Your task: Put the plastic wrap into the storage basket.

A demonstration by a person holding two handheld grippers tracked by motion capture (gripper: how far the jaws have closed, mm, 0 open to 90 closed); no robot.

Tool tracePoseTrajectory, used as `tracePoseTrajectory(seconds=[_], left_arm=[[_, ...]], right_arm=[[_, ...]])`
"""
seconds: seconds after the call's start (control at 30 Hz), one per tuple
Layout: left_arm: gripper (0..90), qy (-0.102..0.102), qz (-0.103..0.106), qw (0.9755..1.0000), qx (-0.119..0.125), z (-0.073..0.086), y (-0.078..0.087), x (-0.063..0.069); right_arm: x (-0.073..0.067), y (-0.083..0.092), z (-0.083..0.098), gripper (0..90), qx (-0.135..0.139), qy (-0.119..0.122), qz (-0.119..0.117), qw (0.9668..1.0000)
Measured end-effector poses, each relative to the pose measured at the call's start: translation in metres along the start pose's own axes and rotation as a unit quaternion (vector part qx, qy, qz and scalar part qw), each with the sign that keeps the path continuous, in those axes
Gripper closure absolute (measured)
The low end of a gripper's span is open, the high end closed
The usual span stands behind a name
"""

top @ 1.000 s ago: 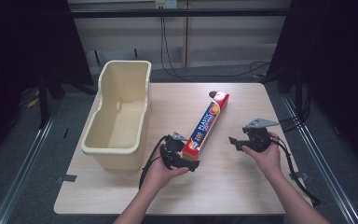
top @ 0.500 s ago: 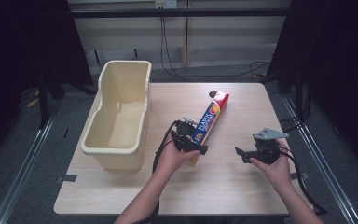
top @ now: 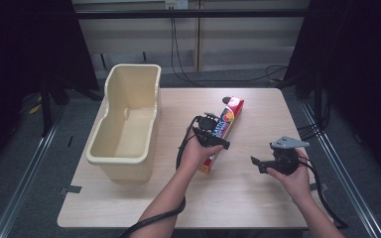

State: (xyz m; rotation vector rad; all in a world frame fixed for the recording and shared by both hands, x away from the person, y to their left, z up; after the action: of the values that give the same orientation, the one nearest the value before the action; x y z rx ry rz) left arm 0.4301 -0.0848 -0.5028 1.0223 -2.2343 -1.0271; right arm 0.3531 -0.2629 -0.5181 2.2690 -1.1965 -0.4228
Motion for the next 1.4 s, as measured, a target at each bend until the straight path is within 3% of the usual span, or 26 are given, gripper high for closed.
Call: tracePoseTrajectory(seconds=[0.27,0.57,0.7,1.1,1.23,1.3,1.4], left_arm=[[8.6,0.016,-0.008,0.9998,-0.009,-0.016,-0.015,-0.004],[12.5,0.015,-0.013,0.9992,-0.035,-0.022,-0.026,-0.009],[16.9,0.03,-0.012,0.9988,-0.037,-0.024,-0.034,-0.011],[23.8,0.015,-0.025,0.9974,-0.065,-0.033,-0.049,-0.01],[28.0,0.021,-0.03,0.9967,-0.073,-0.033,-0.054,-0.012],[28.5,0.036,-0.032,0.9958,-0.078,-0.032,-0.057,-0.012],[29.4,0.036,-0.032,0.9952,-0.085,-0.031,-0.061,-0.014]], right_arm=[[0.001,0.001,-0.001,9.5,0.003,-0.001,0.0,1.0],[0.004,0.005,-0.002,9.5,0.007,-0.007,-0.003,0.9999],[0.007,0.006,-0.001,9.9,0.009,-0.013,-0.002,0.9999],[0.011,0.008,-0.003,9.9,0.013,-0.016,-0.003,0.9998],[0.012,0.008,-0.003,9.9,0.014,-0.016,-0.003,0.9998],[0.012,0.008,-0.004,9.9,0.015,-0.015,-0.004,0.9998],[0.012,0.007,-0.004,9.9,0.016,-0.014,-0.004,0.9998]])
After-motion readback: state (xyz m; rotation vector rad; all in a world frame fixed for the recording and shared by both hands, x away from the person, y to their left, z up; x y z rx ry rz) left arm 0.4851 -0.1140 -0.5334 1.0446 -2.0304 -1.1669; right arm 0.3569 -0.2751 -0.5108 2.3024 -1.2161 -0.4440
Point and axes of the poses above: each handheld gripper's, and its own axes: y roughly backward along the jaws, z roughly out of its underside, x roughly to its right, the point moved 8 cm from there along -y, roughly forward along the jaws, and after that the axes turned 7 degrees about -z, right-handed, at the moved point
